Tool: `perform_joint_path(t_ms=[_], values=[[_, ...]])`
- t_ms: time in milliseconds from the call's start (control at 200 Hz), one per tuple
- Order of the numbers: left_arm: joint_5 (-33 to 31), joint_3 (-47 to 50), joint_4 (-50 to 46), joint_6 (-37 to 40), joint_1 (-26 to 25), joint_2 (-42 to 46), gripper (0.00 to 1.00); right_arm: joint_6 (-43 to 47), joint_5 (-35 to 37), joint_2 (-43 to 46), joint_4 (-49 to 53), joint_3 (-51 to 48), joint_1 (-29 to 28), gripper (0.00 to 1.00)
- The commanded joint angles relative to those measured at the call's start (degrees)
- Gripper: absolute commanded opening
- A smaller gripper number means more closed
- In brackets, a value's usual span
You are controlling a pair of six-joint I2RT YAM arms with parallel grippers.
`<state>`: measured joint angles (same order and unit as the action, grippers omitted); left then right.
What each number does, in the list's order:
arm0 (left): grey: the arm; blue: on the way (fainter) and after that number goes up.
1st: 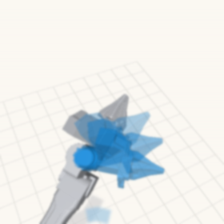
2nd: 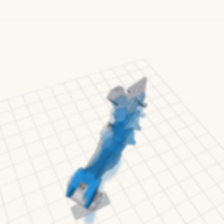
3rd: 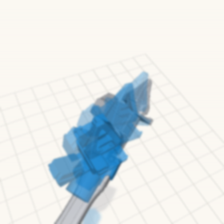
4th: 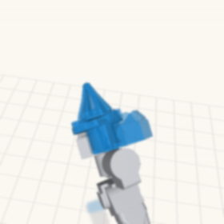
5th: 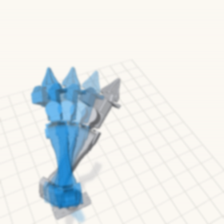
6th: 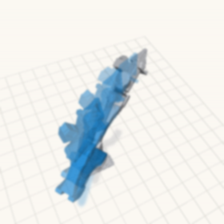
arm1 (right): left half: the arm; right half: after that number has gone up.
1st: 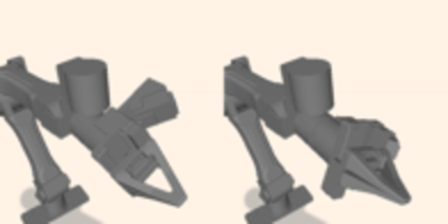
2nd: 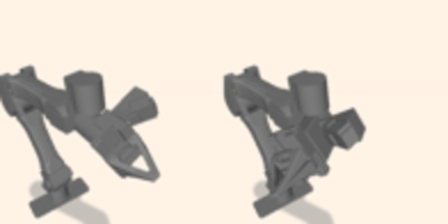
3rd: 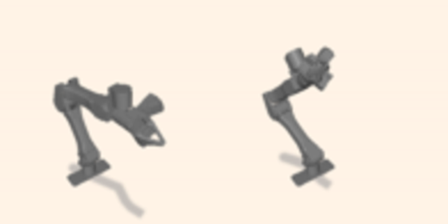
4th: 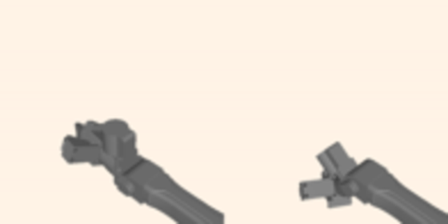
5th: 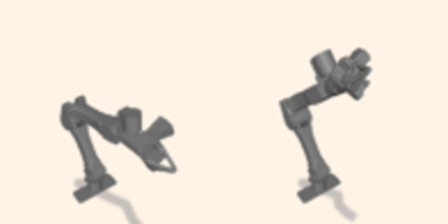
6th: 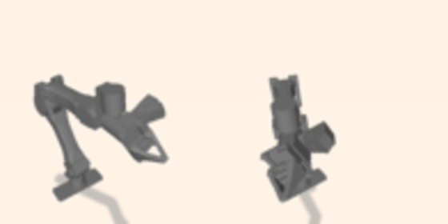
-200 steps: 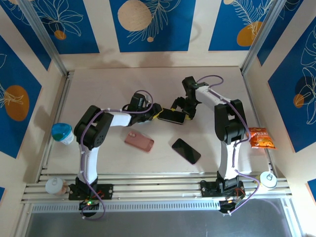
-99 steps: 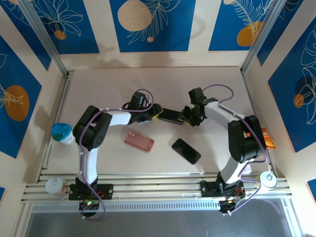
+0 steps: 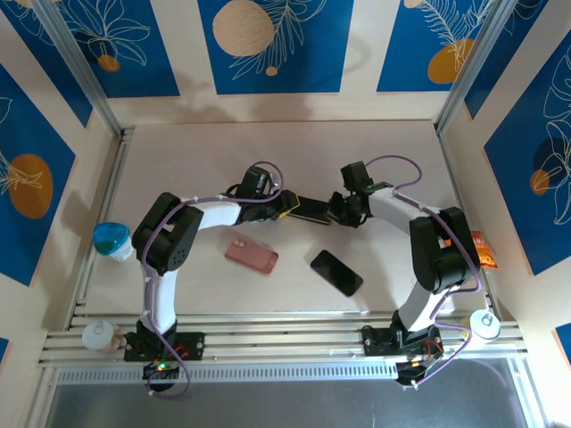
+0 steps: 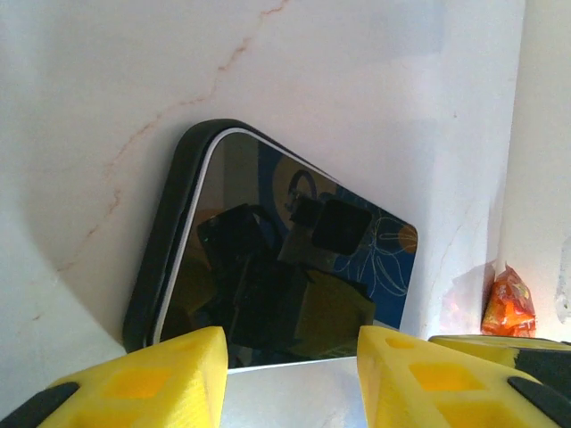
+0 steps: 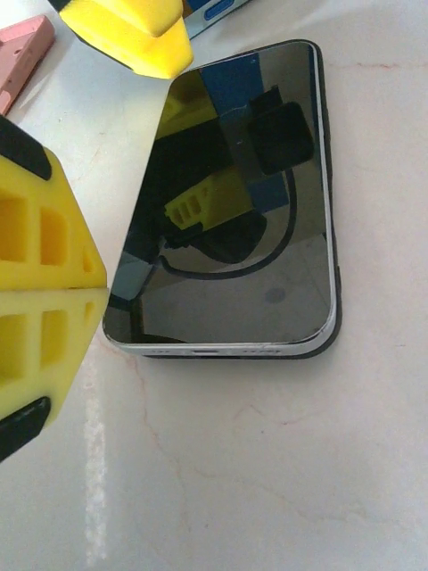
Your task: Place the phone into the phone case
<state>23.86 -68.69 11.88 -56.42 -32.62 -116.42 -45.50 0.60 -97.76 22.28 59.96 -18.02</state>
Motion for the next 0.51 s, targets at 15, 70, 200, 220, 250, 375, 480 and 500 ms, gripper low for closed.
perform_joint_path(t_ms=[15, 70, 200, 220, 250, 375, 480, 500], values=[[-1.1, -1.7, -2.1, 1.9, -0.5, -0.3, 0.44, -0.3, -1.4, -1.5, -1.1, -0.6, 0.0, 0.03], [-1.2, -1.7, -2.6, 2.2, -0.4, -0.6, 0.44, -0.2, -1.3, -1.8, -1.3, -0.8, 0.0, 0.02], [-1.5, -1.7, -3.6, 3.0, -0.5, -0.7, 0.44, -0.3, -1.2, -2.5, -1.7, -1.1, 0.0, 0.02], [-1.5, -1.7, -3.7, 3.2, -0.5, -0.7, 0.44, -0.4, -1.1, -2.6, -1.7, -1.1, 0.0, 0.02], [-1.7, -1.7, -3.9, 3.4, -0.5, -0.7, 0.44, -0.3, -1.1, -2.8, -1.6, -1.1, 0.0, 0.01], [-2.0, -2.3, -4.7, 4.0, -0.5, -0.8, 0.44, -0.5, -1.2, -3.1, -1.6, -1.1, 0.0, 0.01], [-2.1, -3.3, -6.4, 4.6, -0.3, -1.2, 0.44, -0.5, -1.1, -3.1, -1.5, -1.2, 0.0, 0.01], [-2.0, -3.4, -6.5, 4.7, -0.4, -1.2, 0.44, -0.6, -1.2, -3.1, -1.5, -1.2, 0.0, 0.01]])
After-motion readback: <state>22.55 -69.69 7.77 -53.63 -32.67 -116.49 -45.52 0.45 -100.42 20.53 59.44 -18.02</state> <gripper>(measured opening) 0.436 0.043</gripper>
